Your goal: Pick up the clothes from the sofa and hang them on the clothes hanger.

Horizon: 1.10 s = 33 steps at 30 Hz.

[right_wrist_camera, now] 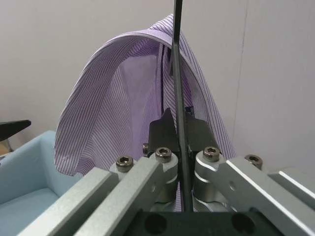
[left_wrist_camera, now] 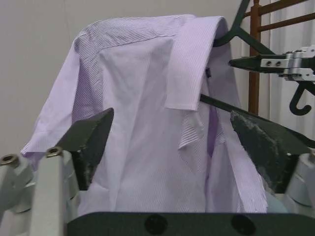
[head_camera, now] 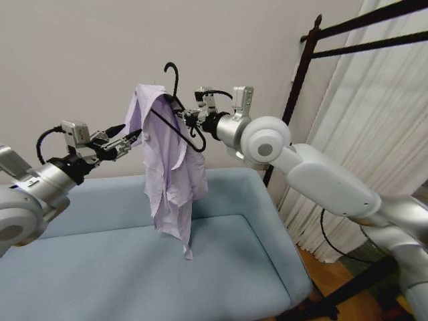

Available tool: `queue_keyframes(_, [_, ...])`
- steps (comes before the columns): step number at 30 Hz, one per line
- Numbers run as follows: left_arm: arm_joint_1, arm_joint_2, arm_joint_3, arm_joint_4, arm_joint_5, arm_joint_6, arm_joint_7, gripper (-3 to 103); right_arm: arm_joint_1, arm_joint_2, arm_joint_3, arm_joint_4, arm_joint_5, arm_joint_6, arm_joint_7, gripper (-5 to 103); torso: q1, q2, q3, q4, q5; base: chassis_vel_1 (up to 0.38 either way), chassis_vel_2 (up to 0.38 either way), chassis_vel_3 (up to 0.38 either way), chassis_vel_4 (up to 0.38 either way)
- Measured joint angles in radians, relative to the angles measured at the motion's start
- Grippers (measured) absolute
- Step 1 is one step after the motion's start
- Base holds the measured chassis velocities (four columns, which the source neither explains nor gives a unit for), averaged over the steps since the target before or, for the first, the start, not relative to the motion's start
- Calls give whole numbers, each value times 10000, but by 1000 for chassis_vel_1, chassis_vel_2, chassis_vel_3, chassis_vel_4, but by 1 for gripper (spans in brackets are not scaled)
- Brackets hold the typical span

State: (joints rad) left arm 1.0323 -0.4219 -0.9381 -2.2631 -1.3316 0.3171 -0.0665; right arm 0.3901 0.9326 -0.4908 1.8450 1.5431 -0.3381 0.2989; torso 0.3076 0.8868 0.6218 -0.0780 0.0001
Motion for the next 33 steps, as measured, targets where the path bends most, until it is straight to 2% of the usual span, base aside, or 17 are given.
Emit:
queue_keyframes(2, [101,71,-210,125,-142,-2,43,88,-19,-113,35,-168,-60,111,-568,2,0,0,0,2,-1,0,0,0,0])
queue_keyframes(3, [137,155,-377,315,-333,-6,87,93,-24,-224,145,-358,-81,185,-1309,2,0,0,0,1,0,0,0,0,0])
queue_keyframes(4, [130,197,-426,436,-414,-8,107,93,-24,-271,199,-457,-106,231,-1677,2,0,0,0,0,0,0,0,0,0])
queue_keyframes(6, [57,304,-475,736,-557,-30,200,99,-15,-362,298,-696,-171,381,-2455,2,0,0,0,0,-1,0,0,0,0])
queue_keyframes(12, [-455,814,-298,1772,-747,-140,589,100,20,-382,479,-916,-177,637,-3177,2,0,1,0,2,-2,0,0,0,0])
queue_keyframes(14, [-1051,1199,117,2501,-845,-196,999,100,-6,-428,544,-1015,-242,681,-3645,2,0,0,0,1,-3,0,0,0,0])
queue_keyframes(17, [-1845,1894,496,3619,-1440,-214,1757,100,-163,-478,565,-1171,-392,920,-4337,2,0,1,0,-2,-1,0,0,0,0])
queue_keyframes(20, [-2057,2149,559,4037,-1602,-198,2119,100,-232,-481,565,-1245,-520,999,-4650,2,1,0,0,-1,-1,0,0,0,0])
queue_keyframes(22, [-2359,2785,656,5032,-1990,-138,3130,100,-414,-491,571,-1345,-868,1068,-5320,2,0,0,0,2,-1,0,0,0,0])
queue_keyframes(23, [-2365,2951,657,5239,-2143,-86,3457,100,-465,-490,571,-1370,-975,1084,-5496,2,0,0,0,3,-2,0,0,0,0])
queue_keyframes(24, [-2365,2951,657,5239,-2143,-86,3457,100,-465,-490,571,-1370,-975,1084,-5496,2,0,0,0,3,-2,0,0,0,0])
queue_keyframes(26, [-2348,3350,649,5698,-2757,78,4270,100,-548,-453,537,-1459,-1235,1106,-5964,2,0,0,0,3,-2,0,0,0,0])
queue_keyframes(27, [-2329,3507,643,5861,-3103,143,4469,100,-559,-401,511,-1508,-1314,1126,-6144,2,0,0,0,0,-2,0,0,0,0])
queue_keyframes(29, [-2210,3832,627,6132,-3724,228,4696,100,-559,-294,479,-1605,-1438,1152,-6414,2,0,0,0,0,-3,0,0,0,0])
queue_keyframes(31, [-2048,4054,577,6306,-3991,247,4903,100,-559,-250,463,-1640,-1489,1160,-6523,2,0,1,0,0,-2,0,0,0,0])
queue_keyframes(33, [-1375,4691,330,6776,-4256,199,5786,100,-557,-161,418,-1697,-1650,1165,-6837,2,1,0,0,4,-4,0,0,0,0])
